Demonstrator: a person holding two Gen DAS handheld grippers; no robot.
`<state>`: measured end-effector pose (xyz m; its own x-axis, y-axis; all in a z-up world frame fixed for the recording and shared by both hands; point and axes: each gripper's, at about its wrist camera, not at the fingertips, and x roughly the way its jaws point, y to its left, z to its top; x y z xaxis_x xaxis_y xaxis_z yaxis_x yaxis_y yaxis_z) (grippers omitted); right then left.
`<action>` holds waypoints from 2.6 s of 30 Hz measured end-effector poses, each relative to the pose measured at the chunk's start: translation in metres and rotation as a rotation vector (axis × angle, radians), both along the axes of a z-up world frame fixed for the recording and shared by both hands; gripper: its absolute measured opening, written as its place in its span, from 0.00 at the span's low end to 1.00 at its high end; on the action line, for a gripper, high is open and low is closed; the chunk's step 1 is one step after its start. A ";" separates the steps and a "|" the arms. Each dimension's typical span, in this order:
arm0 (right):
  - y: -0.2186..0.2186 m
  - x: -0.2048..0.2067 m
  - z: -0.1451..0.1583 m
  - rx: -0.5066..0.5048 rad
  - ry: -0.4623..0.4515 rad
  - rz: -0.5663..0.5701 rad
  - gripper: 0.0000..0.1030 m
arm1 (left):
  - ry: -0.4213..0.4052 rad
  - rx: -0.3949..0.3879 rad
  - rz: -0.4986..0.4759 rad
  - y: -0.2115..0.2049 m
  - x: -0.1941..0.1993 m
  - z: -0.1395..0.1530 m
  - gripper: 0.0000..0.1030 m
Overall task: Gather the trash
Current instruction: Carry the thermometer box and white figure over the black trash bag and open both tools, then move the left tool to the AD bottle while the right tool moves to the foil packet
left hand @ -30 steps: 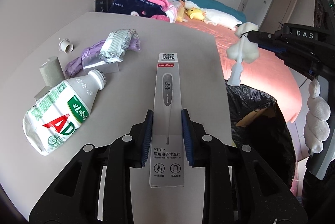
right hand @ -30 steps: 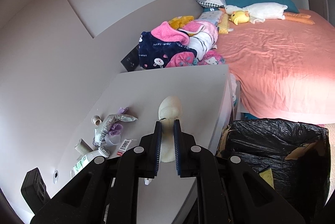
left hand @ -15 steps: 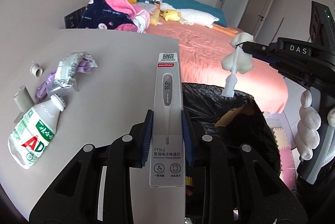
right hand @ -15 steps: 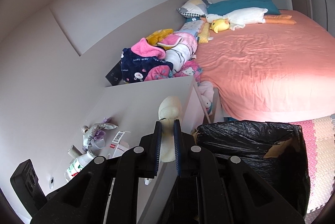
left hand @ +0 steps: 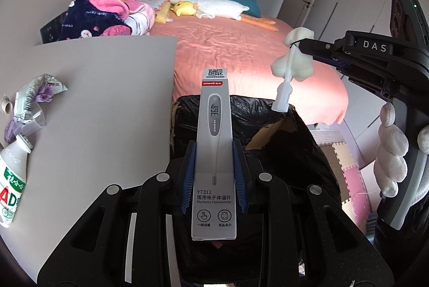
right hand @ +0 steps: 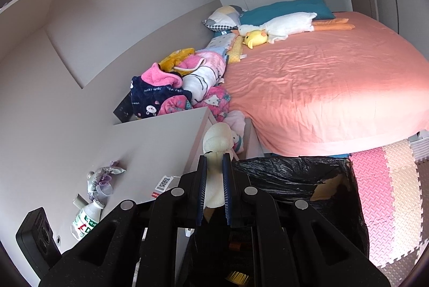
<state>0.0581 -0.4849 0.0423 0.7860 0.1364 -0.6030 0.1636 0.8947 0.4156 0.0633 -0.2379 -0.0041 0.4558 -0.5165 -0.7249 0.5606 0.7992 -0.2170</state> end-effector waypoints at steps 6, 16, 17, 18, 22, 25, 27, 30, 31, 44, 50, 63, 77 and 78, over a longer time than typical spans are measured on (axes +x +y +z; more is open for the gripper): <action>-0.015 -0.007 -0.005 0.002 0.012 -0.044 0.13 | 0.026 0.003 -0.049 -0.017 -0.005 -0.008 0.26; -0.033 -0.020 -0.009 -0.013 0.022 -0.082 0.13 | 0.068 -0.010 -0.125 -0.040 -0.011 -0.013 0.26; -0.035 -0.022 -0.010 -0.018 0.025 -0.085 0.13 | 0.087 -0.020 -0.143 -0.042 -0.011 -0.015 0.27; -0.036 -0.023 -0.010 -0.026 0.029 -0.087 0.13 | 0.105 -0.028 -0.157 -0.043 -0.010 -0.017 0.33; -0.039 -0.031 -0.006 -0.109 0.031 -0.159 0.61 | 0.069 -0.007 -0.148 -0.049 -0.015 -0.017 0.94; -0.042 -0.037 -0.004 -0.133 0.014 -0.185 0.69 | 0.037 0.020 -0.140 -0.050 -0.019 -0.015 0.94; -0.044 -0.037 -0.005 -0.122 0.017 -0.180 0.69 | 0.024 0.034 -0.139 -0.050 -0.019 -0.013 0.94; -0.044 -0.036 -0.008 -0.114 0.027 -0.173 0.69 | 0.014 0.053 -0.142 -0.049 -0.019 -0.013 0.94; -0.043 -0.035 -0.009 -0.110 0.029 -0.169 0.69 | 0.009 0.059 -0.139 -0.048 -0.020 -0.013 0.94; -0.009 -0.018 -0.013 -0.112 0.047 -0.095 0.71 | -0.016 0.074 -0.064 -0.012 -0.013 -0.014 0.94; 0.022 -0.004 -0.017 -0.123 0.057 -0.028 0.71 | -0.014 0.087 -0.008 0.017 -0.007 -0.016 0.94; 0.089 0.022 -0.018 -0.149 0.058 0.108 0.71 | -0.046 0.106 0.113 0.074 0.002 -0.010 0.94; 0.142 0.040 -0.014 -0.162 0.051 0.213 0.71 | -0.125 0.165 0.232 0.131 0.011 0.003 0.94; 0.144 0.041 -0.014 -0.162 0.050 0.216 0.71 | -0.128 0.171 0.238 0.135 0.013 0.003 0.94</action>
<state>0.0989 -0.3406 0.0282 0.7180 0.1959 -0.6679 -0.0215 0.9653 0.2601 0.0765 -0.1032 -0.0014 0.6420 -0.2597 -0.7214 0.3673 0.9301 -0.0079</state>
